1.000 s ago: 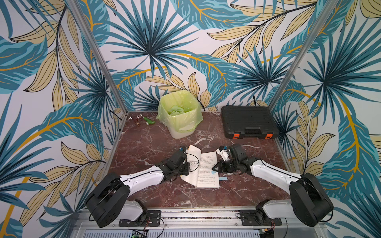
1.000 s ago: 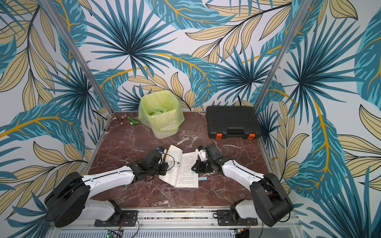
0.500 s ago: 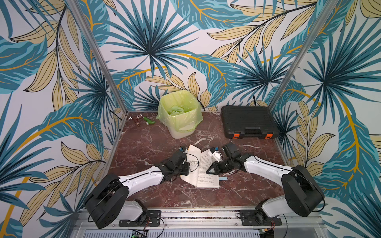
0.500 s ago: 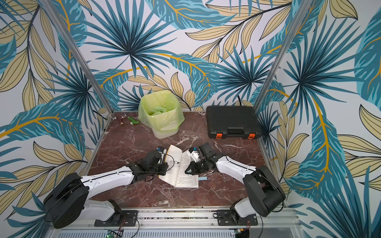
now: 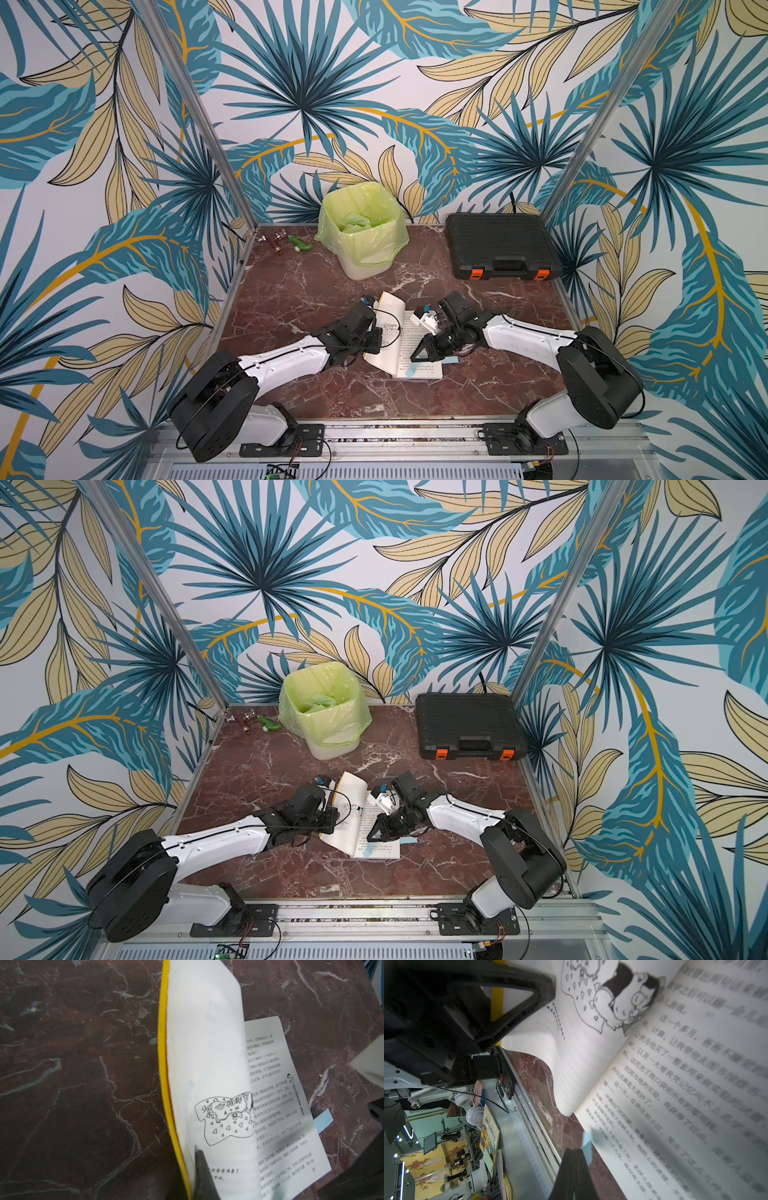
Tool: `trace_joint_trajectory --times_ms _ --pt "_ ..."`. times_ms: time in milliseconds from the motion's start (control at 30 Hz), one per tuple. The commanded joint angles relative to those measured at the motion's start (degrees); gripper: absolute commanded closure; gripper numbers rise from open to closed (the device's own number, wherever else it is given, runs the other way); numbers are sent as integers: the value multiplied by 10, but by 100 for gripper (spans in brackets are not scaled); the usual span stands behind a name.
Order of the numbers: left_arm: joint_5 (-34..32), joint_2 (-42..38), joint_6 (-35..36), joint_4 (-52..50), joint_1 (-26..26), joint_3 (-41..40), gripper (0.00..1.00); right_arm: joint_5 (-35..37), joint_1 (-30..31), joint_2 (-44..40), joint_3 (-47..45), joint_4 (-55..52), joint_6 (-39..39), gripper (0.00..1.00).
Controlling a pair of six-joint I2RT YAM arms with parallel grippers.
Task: Peel off the used sticky note
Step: Tear off the note from the book, then place the note in the trash bin.
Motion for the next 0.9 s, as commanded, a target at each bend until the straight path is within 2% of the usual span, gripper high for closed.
trace_joint_trajectory --times_ms 0,267,500,700,867 --pt "-20 4 5 5 3 -4 100 47 -1 -29 19 -33 -15 100" --pt "-20 -2 5 6 4 -6 100 130 -96 -118 88 -33 3 100" --pt "-18 -1 4 4 4 -4 100 202 -114 -94 224 12 5 100" --pt "-19 -5 4 4 4 -4 100 160 -114 -13 347 157 37 100" --pt "-21 -14 4 -4 4 -4 100 142 -105 123 526 149 55 100"
